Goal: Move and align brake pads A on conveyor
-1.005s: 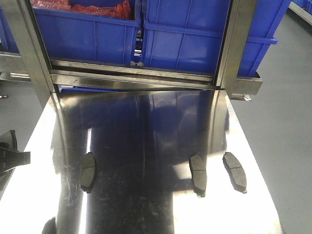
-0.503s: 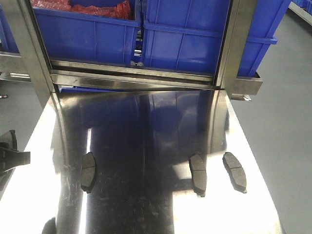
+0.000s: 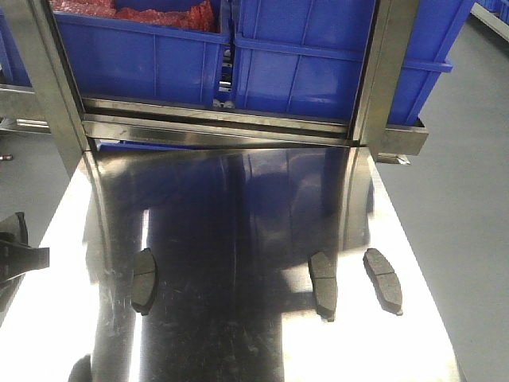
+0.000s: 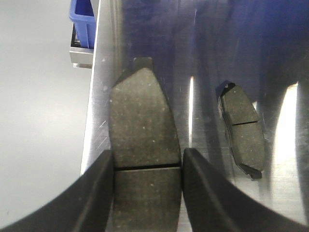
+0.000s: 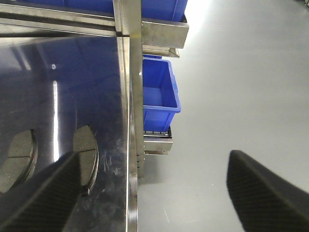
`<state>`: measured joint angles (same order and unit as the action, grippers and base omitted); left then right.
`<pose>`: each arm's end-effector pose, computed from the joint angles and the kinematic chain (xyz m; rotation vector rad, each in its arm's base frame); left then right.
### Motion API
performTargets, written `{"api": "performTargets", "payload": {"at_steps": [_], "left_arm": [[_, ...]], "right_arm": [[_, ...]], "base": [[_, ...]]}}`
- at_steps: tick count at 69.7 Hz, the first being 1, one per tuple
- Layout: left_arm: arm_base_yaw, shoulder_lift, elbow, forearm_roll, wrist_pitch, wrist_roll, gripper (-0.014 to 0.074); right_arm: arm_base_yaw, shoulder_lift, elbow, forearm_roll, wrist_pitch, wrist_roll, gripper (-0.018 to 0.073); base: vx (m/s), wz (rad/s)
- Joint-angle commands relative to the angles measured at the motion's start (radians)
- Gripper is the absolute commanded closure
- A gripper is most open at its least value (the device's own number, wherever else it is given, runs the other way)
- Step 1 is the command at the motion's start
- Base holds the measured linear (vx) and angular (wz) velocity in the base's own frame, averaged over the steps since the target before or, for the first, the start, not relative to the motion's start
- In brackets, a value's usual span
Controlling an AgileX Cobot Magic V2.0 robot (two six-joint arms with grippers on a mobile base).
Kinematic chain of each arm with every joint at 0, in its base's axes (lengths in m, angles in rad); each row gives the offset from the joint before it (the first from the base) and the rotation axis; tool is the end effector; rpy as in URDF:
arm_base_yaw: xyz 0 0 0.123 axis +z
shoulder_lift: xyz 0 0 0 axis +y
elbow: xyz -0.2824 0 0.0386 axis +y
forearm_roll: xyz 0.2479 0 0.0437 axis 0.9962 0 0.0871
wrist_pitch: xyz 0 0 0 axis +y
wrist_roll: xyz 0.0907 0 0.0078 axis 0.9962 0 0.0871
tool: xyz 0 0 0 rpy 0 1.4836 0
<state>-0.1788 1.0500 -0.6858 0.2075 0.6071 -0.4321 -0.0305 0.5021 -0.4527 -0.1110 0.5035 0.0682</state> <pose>0.1968 -0.0247 0.2703 -0.1521 2.4325 -0.0528 0.1019 -0.0080 0.2834 0.0350 2.0341 -0.0919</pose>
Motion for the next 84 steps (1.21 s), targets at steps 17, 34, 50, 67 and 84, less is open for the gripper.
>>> {"api": "performTargets", "payload": {"at_steps": [17, 34, 50, 67, 84], "left_arm": [[-0.008, -0.019, -0.025, 0.008, -0.063, -0.004, 0.0464], [-0.008, -0.019, -0.025, 0.008, -0.063, -0.004, 0.0464], [-0.008, -0.019, -0.025, 0.008, -0.063, -0.004, 0.0464], [-0.008, -0.019, -0.025, 0.008, -0.063, -0.004, 0.0464], [-0.008, -0.019, -0.025, 0.008, -0.063, -0.004, 0.0464]], "right_arm": [[-0.007, 0.241, -0.108, 0.066, -0.043, -0.004, -0.0066], [0.005, 0.579, -0.247, 0.068, -0.030, -0.011, -0.0060], [0.157, 0.825, -0.363, 0.068, -0.021, 0.001, -0.0052], [0.230, 1.037, -0.493, 0.065, 0.030, 0.046, -0.0045], [0.230, 1.154, -0.556, 0.061, 0.052, 0.039, -0.0036]], "base": [[0.00, 0.00], [0.00, 0.00], [0.00, 0.00], [0.00, 0.00], [0.00, 0.00]]}}
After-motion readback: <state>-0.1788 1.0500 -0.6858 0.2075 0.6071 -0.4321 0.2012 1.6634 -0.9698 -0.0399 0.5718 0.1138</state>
